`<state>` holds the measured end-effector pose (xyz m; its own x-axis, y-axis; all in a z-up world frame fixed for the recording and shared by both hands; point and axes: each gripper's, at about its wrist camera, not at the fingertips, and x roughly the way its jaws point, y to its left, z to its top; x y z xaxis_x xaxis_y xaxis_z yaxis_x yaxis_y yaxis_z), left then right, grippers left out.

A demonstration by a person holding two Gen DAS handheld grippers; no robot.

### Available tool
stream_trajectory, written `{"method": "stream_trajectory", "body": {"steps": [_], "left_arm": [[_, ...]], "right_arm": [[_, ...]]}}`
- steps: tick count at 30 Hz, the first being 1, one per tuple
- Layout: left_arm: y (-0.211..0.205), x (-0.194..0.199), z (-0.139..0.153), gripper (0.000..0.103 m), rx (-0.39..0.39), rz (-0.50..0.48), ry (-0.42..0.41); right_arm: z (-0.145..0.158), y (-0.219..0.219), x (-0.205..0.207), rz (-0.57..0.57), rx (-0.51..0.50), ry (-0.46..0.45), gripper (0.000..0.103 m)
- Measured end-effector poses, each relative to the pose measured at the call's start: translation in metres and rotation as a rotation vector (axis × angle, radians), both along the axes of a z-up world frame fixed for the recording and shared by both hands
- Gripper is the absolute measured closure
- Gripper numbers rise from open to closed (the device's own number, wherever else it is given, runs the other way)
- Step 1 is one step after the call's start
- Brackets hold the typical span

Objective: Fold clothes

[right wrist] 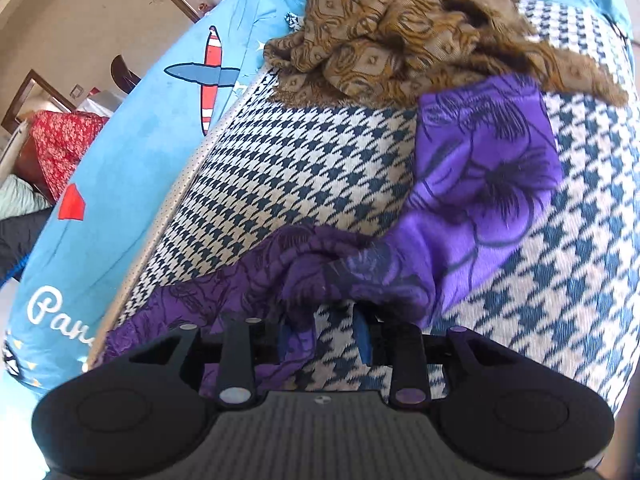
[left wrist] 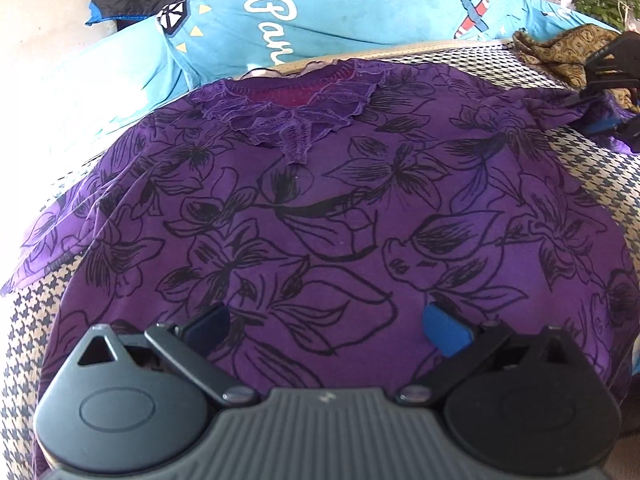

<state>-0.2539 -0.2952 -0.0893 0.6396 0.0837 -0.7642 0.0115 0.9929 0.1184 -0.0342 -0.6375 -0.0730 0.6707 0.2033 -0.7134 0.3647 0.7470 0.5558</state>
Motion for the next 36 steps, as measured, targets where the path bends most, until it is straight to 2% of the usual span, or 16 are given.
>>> {"method": "stream_trajectory", "body": {"steps": [2, 5, 7, 11, 19, 23, 26, 28, 29, 30, 33, 36], "left_arm": [[-0.005, -0.002, -0.002, 0.000, 0.005, -0.024, 0.001], [-0.008, -0.005, -0.002, 0.000, 0.003, -0.035, -0.002], [-0.007, -0.006, -0.002, 0.000, -0.004, -0.036, 0.001], [-0.003, -0.009, -0.002, 0.000, -0.011, -0.040, 0.005], [-0.002, -0.015, -0.002, 0.000, -0.002, -0.053, -0.002], [0.000, -0.017, -0.001, 0.000, -0.002, -0.054, -0.003], [0.002, -0.020, -0.001, 0.000, 0.001, -0.052, -0.004], [0.004, -0.022, -0.001, 0.000, 0.005, -0.046, -0.006], [0.005, -0.022, 0.000, 0.000, 0.006, -0.043, -0.007], [0.006, -0.024, 0.000, 0.000, 0.008, -0.039, -0.009], [0.010, -0.025, 0.000, 0.000, 0.012, -0.026, -0.013], [0.014, -0.026, 0.001, 0.000, 0.013, -0.009, -0.014]], "right_arm": [[-0.001, 0.003, -0.010, 0.056, 0.051, 0.003, 0.070], [-0.007, 0.014, -0.022, 0.149, 0.071, 0.041, 0.066], [-0.013, 0.027, -0.029, 0.221, 0.047, 0.081, 0.066], [-0.012, 0.045, -0.048, 0.326, -0.027, 0.063, 0.062], [-0.015, 0.050, -0.084, 0.398, 0.012, 0.074, 0.061], [-0.014, 0.063, -0.103, 0.452, -0.041, 0.057, 0.061], [-0.011, 0.077, -0.115, 0.496, -0.137, 0.021, 0.061], [-0.010, 0.087, -0.121, 0.513, -0.229, -0.002, 0.073], [-0.010, 0.089, -0.124, 0.507, -0.268, -0.010, 0.085], [-0.010, 0.088, -0.127, 0.499, -0.268, -0.020, 0.092], [-0.008, 0.083, -0.137, 0.492, -0.168, -0.064, 0.095], [-0.003, 0.090, -0.149, 0.526, -0.129, -0.144, 0.095]]}}
